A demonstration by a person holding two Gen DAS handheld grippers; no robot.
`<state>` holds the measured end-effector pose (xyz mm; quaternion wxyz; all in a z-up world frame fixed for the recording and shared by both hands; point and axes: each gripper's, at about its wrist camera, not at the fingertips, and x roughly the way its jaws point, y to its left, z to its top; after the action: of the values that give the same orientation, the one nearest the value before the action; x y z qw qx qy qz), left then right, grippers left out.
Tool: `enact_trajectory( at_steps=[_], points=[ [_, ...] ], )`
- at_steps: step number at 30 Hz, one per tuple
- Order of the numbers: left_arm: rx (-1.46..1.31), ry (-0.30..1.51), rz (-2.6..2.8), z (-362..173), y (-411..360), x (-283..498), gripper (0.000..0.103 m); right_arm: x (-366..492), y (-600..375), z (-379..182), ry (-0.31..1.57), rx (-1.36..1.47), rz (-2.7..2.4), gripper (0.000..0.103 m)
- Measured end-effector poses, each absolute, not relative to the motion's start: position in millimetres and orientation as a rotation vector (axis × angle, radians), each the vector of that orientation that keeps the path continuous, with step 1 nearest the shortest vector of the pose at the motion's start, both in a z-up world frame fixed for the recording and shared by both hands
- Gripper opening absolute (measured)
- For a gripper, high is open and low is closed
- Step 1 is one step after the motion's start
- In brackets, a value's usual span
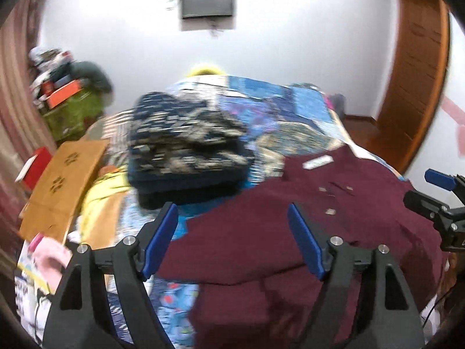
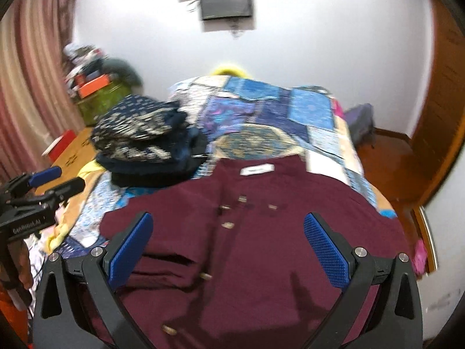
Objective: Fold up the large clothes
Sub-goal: 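Grasp the shirt's side edge with the right tool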
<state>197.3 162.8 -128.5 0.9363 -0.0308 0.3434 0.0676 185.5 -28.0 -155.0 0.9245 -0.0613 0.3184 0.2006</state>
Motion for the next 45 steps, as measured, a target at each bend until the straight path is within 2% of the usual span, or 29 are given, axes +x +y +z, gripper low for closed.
enact_trajectory(
  at_steps=[8,13,22,27,31,33,34,35,37,38,39,41,45],
  points=[
    [-0.129,0.718,0.298,-148.9,247.8,166.6,0.080,199.2,71.3,-180.3,0.710,-0.373,0.598,0.103],
    [-0.156,0.769,0.348,-175.5,279.8,154.8,0.080,209.3,132.3,-222.6,0.838,-0.546,0.707,0.103],
    [-0.217,0.830,0.361,-210.3,303.3,143.5,0.080,216.9,197.5,-302.3,1.101,-0.788,0.773,0.102],
    [-0.247,0.858,0.360,-224.4,308.7,144.0,0.080,217.4,211.8,-337.3,1.169,-0.890,0.751,0.101],
    [-0.262,0.874,0.356,-231.5,310.8,144.7,0.080,218.1,213.5,-348.5,1.144,-0.899,0.734,0.100],
    [-0.263,0.881,0.355,-234.2,311.1,145.6,0.080,218.5,211.9,-349.3,1.123,-0.891,0.717,0.090],
    [-0.263,0.884,0.355,-235.0,311.0,146.0,0.080,218.5,210.5,-348.8,1.105,-0.888,0.704,0.078],
    [-0.263,0.887,0.355,-236.1,310.7,146.3,0.080,218.3,208.5,-347.9,1.080,-0.890,0.689,0.060],
    [-0.264,0.891,0.355,-237.2,309.4,147.1,0.080,219.3,204.3,-346.6,1.072,-0.877,0.697,0.045],
    [-0.265,0.892,0.353,-237.4,308.6,147.6,0.080,220.0,202.5,-345.0,1.070,-0.865,0.702,0.031],
    [-0.265,0.894,0.351,-237.3,307.4,148.2,0.080,220.5,199.3,-342.5,1.061,-0.852,0.700,0.025],
    [-0.257,0.896,0.349,-236.6,304.4,148.6,0.080,219.7,193.4,-336.0,1.047,-0.822,0.707,0.016],
    [-0.236,0.892,0.347,-232.6,297.1,149.0,0.080,224.5,173.8,-305.2,1.004,-0.715,0.711,0.012]
  ],
)
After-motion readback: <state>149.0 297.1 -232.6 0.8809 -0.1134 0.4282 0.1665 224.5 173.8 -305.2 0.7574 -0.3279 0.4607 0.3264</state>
